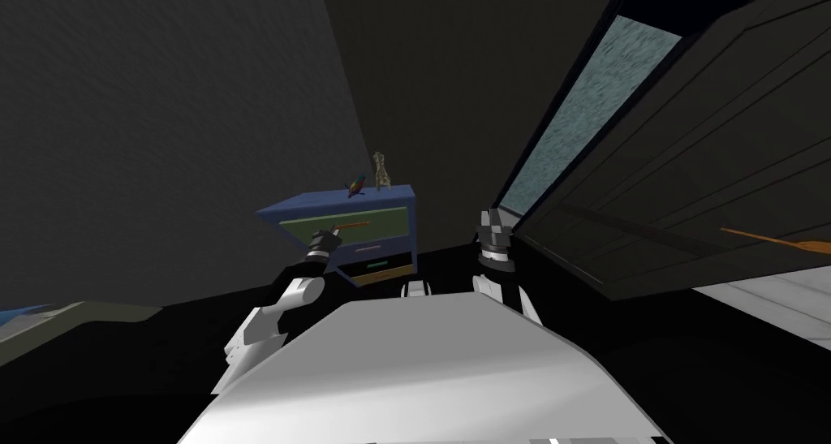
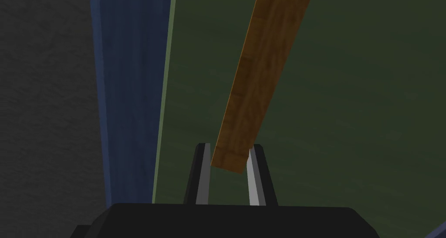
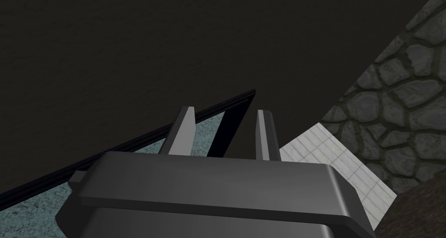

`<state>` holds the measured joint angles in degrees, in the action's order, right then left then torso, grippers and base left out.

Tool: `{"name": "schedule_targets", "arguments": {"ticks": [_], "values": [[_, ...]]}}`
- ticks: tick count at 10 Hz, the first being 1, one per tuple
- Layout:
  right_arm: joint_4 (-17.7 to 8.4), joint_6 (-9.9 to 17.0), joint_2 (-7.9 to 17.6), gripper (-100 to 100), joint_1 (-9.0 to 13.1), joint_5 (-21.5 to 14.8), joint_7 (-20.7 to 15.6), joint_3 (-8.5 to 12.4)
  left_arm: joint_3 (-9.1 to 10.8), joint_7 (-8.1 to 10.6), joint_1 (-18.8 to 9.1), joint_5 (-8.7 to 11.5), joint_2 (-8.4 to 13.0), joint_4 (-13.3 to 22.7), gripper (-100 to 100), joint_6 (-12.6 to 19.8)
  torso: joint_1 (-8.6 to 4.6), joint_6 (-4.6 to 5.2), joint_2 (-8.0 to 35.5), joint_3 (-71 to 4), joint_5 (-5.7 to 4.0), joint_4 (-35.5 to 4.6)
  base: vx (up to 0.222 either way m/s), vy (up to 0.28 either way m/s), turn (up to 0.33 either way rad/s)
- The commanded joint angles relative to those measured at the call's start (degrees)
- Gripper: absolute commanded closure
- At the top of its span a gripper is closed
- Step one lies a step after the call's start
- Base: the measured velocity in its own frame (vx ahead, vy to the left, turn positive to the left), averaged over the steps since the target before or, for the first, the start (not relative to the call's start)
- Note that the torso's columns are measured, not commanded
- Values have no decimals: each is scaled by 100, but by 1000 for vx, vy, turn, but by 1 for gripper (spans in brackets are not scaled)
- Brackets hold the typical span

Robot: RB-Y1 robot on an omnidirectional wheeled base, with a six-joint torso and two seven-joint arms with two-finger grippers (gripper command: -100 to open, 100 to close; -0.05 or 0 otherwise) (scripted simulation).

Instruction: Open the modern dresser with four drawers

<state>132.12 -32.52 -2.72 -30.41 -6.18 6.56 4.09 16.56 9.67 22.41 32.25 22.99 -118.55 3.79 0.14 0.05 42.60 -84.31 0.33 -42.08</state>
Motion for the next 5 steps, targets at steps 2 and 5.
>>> {"name": "schedule_targets", "arguments": {"ticks": [2, 5], "values": [[-1, 0, -1, 0, 1, 0, 0, -1, -47, 13, 187, 58, 23, -182, 100, 56, -7, -4, -17, -12, -14, -11, -197, -41, 43], [0, 0, 0, 0, 0, 0, 0, 0, -84, 6, 271, 68, 37, -240, 100, 63, -10, -9, -45, -36, -26, -10, -139, -21, 30]]}}
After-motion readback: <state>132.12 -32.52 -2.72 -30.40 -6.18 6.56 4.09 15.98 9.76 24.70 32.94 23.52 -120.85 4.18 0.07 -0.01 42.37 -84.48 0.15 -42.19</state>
